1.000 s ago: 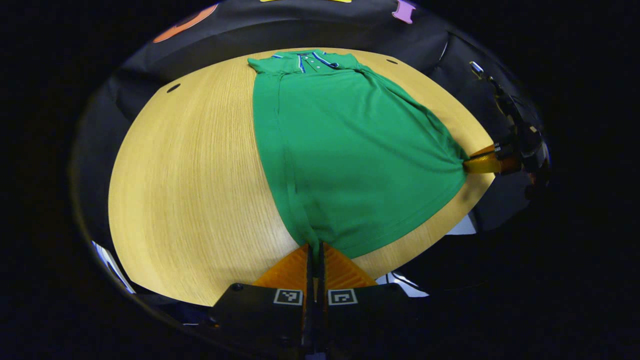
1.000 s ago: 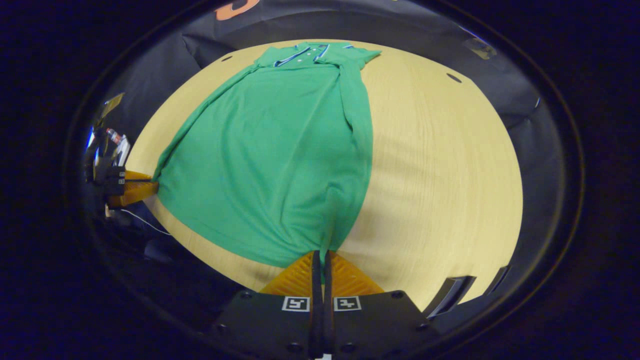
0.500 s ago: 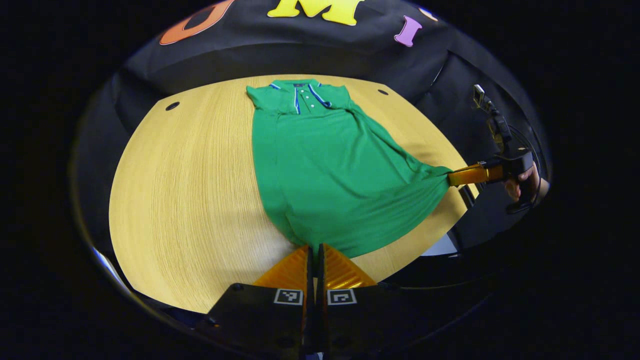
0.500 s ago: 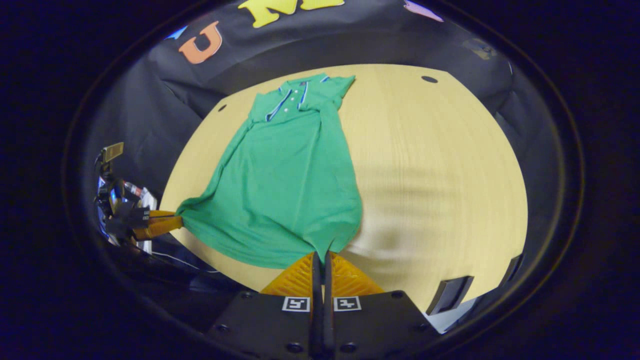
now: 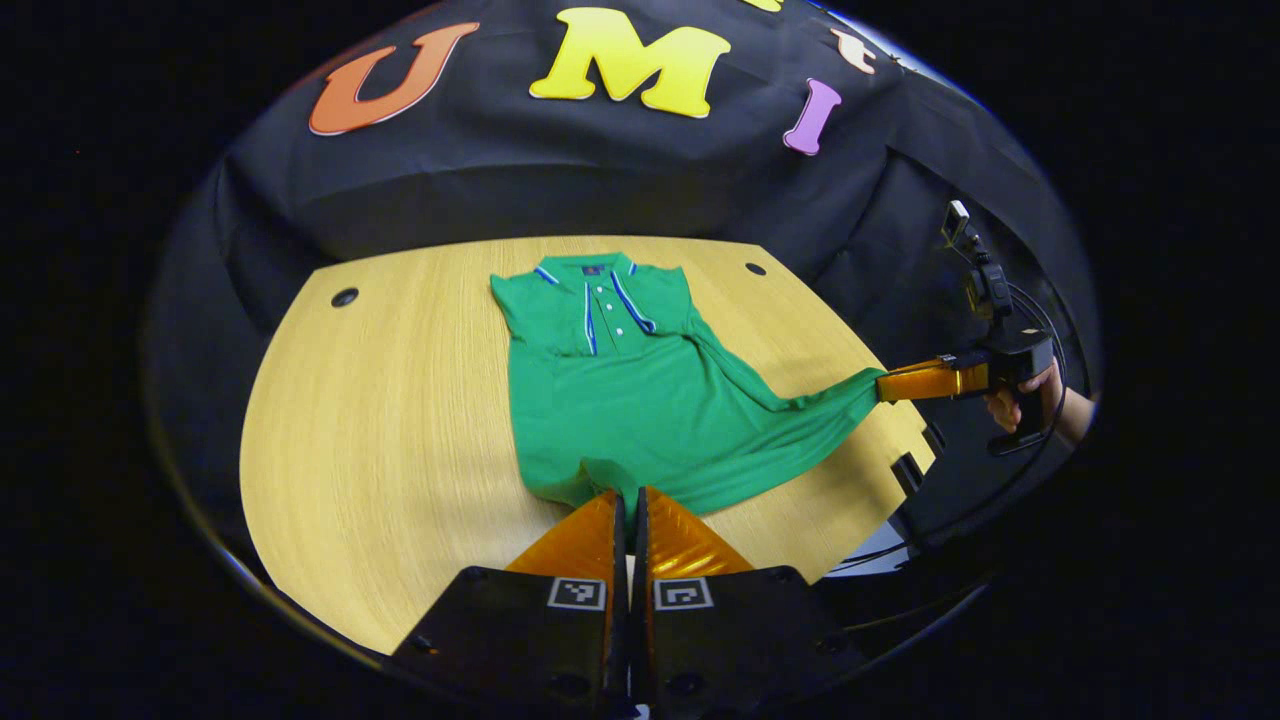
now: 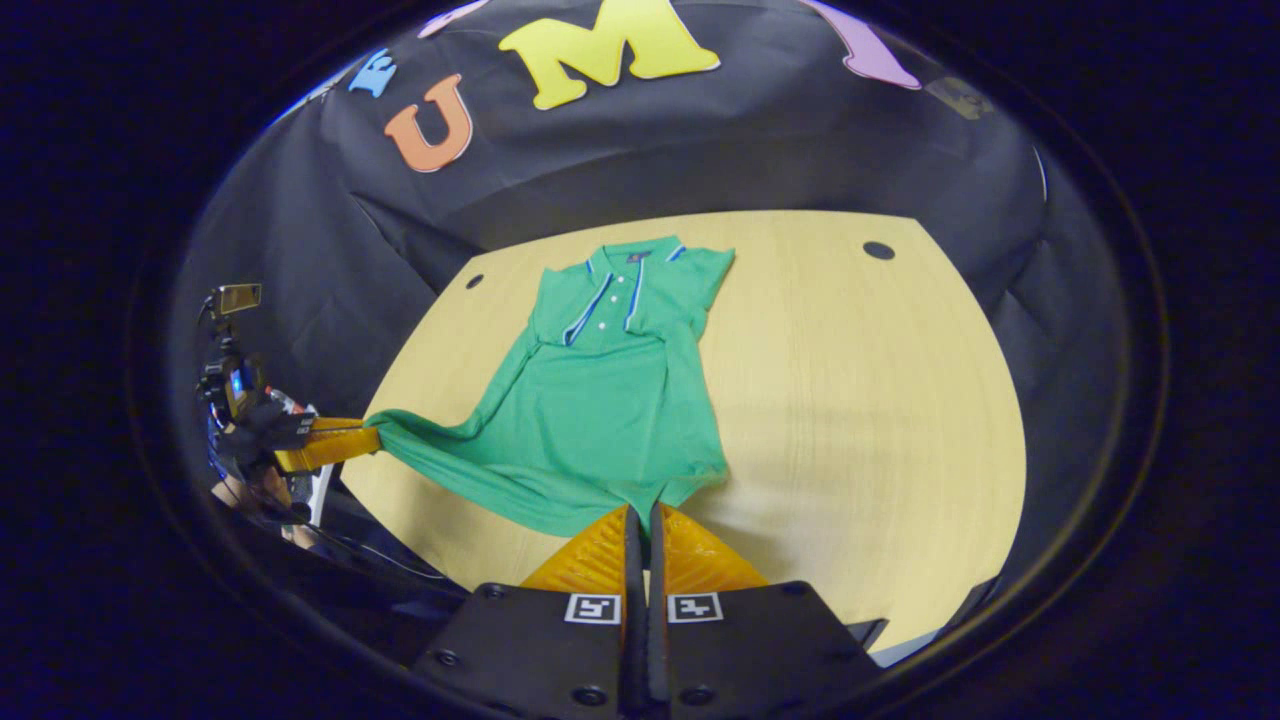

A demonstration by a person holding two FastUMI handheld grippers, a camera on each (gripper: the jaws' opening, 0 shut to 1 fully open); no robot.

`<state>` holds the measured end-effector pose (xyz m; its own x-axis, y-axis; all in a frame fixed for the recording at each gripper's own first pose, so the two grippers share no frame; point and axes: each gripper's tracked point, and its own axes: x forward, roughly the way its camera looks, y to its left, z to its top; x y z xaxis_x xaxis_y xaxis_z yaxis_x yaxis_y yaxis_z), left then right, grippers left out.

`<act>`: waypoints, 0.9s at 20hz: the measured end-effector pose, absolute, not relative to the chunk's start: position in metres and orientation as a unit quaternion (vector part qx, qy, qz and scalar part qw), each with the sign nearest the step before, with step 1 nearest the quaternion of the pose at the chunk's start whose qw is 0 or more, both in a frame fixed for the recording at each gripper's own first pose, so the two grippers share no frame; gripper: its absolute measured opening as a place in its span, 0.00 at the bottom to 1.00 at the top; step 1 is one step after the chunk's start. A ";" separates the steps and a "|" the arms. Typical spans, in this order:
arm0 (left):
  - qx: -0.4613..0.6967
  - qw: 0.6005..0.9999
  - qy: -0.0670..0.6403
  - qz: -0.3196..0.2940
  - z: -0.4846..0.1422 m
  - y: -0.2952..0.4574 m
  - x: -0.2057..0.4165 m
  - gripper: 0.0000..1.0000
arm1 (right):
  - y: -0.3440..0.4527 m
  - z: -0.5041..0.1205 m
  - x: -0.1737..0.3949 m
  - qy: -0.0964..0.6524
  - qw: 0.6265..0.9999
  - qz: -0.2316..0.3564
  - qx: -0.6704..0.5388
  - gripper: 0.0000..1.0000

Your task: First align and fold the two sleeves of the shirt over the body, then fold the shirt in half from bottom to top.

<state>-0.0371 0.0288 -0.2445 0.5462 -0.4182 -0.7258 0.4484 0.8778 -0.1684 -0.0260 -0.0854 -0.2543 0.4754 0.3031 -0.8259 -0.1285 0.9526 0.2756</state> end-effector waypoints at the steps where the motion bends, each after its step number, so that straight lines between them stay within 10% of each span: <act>1: 0.021 0.885 0.396 -0.243 -0.239 0.030 -0.025 0.04 | -0.086 -0.249 -0.016 0.489 0.859 0.127 0.084 0.00; 18: 0.000 0.930 0.289 -0.228 -0.177 0.018 0.161 0.04 | -0.084 -0.187 0.186 0.381 0.916 0.111 0.061 0.02</act>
<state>0.1608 0.0182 -0.1770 0.7285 -0.4237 -0.5382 0.4237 0.8961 -0.1320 0.1855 -0.0840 -0.1870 0.6849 0.2491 -0.6847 -0.1565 0.9681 0.1957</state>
